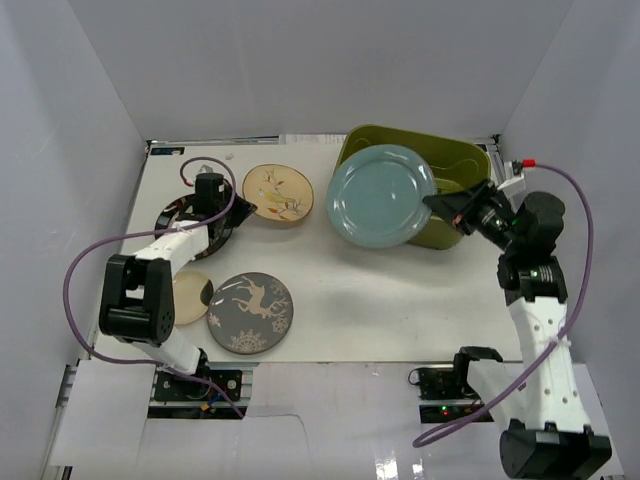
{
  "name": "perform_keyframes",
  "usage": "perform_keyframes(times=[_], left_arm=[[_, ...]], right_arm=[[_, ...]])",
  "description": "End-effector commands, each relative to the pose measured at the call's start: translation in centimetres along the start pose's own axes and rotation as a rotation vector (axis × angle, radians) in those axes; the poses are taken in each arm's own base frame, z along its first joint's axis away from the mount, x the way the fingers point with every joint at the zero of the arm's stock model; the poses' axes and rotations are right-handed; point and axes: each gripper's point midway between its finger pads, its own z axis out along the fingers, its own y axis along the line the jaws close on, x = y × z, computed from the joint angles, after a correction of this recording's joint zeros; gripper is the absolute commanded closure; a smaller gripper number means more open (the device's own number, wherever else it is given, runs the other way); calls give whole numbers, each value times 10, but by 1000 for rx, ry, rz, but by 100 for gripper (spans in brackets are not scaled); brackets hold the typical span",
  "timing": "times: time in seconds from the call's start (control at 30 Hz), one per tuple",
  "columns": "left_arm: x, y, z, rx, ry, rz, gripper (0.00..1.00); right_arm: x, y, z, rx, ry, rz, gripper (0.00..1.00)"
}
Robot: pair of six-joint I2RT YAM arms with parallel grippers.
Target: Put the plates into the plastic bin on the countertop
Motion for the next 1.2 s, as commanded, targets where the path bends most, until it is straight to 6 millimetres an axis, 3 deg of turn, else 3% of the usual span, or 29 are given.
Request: perform_keyframes(times=[0.0,0.03,0.07,0.13,0.17,0.23,0.27,0.37,0.5,0.57,0.6,0.8,0.93,1.07,1.1,1.17], left_arm=[[-44,-99,-66,346,-128,40,100],[-49,-112,-86,392,-152,49,100],[-49,-115,-95,413,-156,53,100],[-49,-125,-115,456,-161,64,100],[-53,-133,-135,493,-188,76,100],[-56,-135,-152,506,-216,81,100],[-61,-142,-172,536,-253,92,100],[-62,-159,-200,612,-270,103,100],[-61,-215,-243,770,-255,170,100],[-58,-233,-252,811,-246,187,100],[-53,-250,-260,851,-234,211,100],[-21,-304,-262,935,-154,263,100],[2,-332,-252,958,-107,283,100],[24,-353,-228,950,-58,301,100],[33,-358,-228,956,-43,308,100],[39,-362,-219,942,-44,309,100]], right_arm=[[-82,60,15,-112,-224,-174,92],[-92,59,19,-95,-249,-194,92],[-107,45,31,-41,-279,-202,92],[-123,42,37,-17,-306,-219,92],[-130,35,42,8,-313,-230,92],[-140,13,55,65,-315,-234,92],[-143,3,59,91,-312,-240,92],[-143,-42,79,182,-261,-238,92],[-137,-71,92,220,-204,-237,92],[-137,-85,97,248,-192,-240,92],[-138,-89,99,257,-191,-245,92],[-120,-134,114,301,-126,-200,92],[-111,-154,122,315,-95,-161,92],[-99,-173,124,340,-72,-111,92],[-92,-181,123,357,-62,-95,91],[-86,-193,120,393,-54,-79,73]])
